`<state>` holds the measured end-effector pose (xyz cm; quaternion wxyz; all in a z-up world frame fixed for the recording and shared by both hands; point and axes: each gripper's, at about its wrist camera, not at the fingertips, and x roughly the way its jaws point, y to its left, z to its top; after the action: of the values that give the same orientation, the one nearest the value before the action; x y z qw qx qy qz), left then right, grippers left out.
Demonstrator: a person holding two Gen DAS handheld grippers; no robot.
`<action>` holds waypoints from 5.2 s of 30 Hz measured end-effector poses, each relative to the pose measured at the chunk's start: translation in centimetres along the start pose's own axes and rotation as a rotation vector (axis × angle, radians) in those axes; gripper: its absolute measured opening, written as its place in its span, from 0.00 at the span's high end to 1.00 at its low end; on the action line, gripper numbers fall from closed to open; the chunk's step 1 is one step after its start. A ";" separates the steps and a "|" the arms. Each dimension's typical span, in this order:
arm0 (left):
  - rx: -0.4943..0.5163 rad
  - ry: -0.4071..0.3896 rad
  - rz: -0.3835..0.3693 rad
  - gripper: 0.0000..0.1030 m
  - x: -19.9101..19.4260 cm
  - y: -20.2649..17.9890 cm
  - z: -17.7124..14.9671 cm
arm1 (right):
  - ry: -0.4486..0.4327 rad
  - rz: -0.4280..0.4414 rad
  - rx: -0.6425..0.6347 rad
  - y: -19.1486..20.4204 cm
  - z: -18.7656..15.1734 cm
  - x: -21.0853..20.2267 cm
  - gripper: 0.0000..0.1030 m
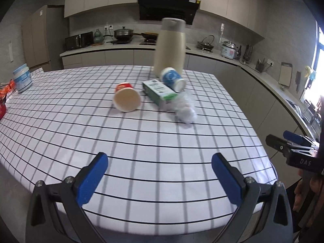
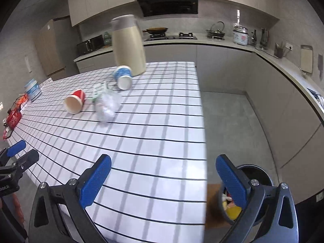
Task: Collect trash
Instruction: 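Move both open grippers back toward the red cup and plastic bag, then grasp the red paper cup with the left gripper while the right gripper grasps the plastic bag, then carry the red paper cup and plastic bag over the bin and release both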
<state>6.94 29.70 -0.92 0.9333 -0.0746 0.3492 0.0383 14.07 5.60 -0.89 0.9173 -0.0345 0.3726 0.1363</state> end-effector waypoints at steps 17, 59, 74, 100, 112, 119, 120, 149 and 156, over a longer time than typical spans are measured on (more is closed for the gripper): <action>-0.034 0.010 0.036 0.01 4.3 6.3 1.4 | 0.003 0.088 -0.082 8.6 3.2 5.2 0.00; -0.025 0.089 0.046 0.95 19.3 8.1 9.2 | 0.098 0.133 -0.048 5.0 12.0 22.9 0.55; 0.016 -0.010 0.007 0.97 13.5 5.7 9.5 | 0.042 0.127 -0.044 4.8 11.7 18.2 0.56; 0.122 -0.035 -0.133 0.97 3.9 -1.2 3.5 | -0.014 -0.002 0.016 2.2 2.1 2.2 0.56; 0.175 -0.057 -0.210 0.97 2.0 -7.6 2.3 | -0.031 -0.083 0.058 -2.5 -0.8 -3.4 0.56; 0.207 -0.063 -0.245 0.97 1.6 -13.3 1.3 | -0.049 -0.113 0.088 -7.4 -2.2 -6.1 0.56; 0.212 -0.064 -0.247 0.97 1.6 -14.1 1.1 | -0.050 -0.116 0.092 -8.4 -2.5 -6.4 0.56; 0.212 0.146 -0.228 0.97 8.9 -40.8 -10.1 | 0.142 0.045 0.046 -36.3 -13.4 -3.9 0.56; 0.185 0.187 -0.167 0.97 10.7 -41.4 -11.9 | 0.222 0.124 -0.033 -37.7 -15.7 -0.4 0.56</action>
<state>12.45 -12.88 -12.15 0.8994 -0.0202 0.4293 -0.0791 13.66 -33.23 -13.34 0.8595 -0.0413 0.4709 0.1944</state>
